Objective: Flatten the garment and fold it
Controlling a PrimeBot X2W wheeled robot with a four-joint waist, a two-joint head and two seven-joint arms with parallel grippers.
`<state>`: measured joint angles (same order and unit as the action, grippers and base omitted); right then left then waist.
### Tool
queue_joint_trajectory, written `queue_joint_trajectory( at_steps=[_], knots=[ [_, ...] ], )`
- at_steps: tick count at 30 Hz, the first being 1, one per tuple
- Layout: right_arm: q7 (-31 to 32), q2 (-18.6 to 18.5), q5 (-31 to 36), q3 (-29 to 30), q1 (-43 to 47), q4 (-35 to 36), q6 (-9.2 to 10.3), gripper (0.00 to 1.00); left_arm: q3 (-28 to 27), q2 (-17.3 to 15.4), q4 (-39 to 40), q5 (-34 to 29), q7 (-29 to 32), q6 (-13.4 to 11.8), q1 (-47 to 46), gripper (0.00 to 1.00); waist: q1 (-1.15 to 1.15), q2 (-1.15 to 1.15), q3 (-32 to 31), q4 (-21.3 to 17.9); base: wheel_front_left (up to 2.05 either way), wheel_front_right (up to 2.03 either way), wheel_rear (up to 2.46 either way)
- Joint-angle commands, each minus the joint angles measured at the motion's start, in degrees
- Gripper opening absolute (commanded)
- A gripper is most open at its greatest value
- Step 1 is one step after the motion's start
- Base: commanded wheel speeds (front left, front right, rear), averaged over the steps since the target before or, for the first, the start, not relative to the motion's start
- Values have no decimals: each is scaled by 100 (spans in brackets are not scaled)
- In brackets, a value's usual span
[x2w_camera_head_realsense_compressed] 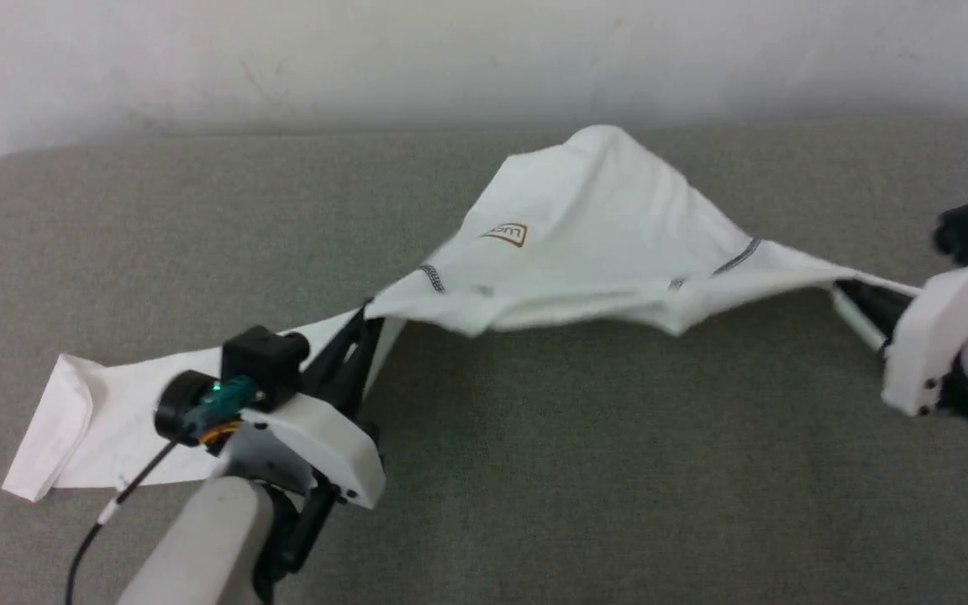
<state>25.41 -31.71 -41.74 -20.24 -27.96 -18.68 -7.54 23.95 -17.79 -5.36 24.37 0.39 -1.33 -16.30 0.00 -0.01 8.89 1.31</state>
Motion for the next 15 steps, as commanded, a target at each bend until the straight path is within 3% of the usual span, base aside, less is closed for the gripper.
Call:
queue_joint_trajectory(
  at_steps=[1, 4, 8, 15],
  knots=[
    [-62, -58, 40, 182, 132, 237, 5, 0, -67, -63, 126, -5, -70, -49, 56, 0, 0, 1, -261, -80, 0, 0, 0],
    [-94, -103, 335, 836, 443, 1112, 5, 0, -228, -225, 539, -46, -149, -113, -6, 0, 0, 1, -392, -126, 0, 0, 0],
    [61, 101, 767, 1622, 651, 2292, 5, 0, -502, -469, 1173, -120, -116, -226, -261, 0, 0, 1, -463, -180, 0, 0, 0],
    [429, 391, 1187, 2616, 32, 3636, 5, 0, -892, -800, 1923, -170, 249, -218, -1371, 0, 0, 1, -353, -136, 0, 0, 0]
  ],
)
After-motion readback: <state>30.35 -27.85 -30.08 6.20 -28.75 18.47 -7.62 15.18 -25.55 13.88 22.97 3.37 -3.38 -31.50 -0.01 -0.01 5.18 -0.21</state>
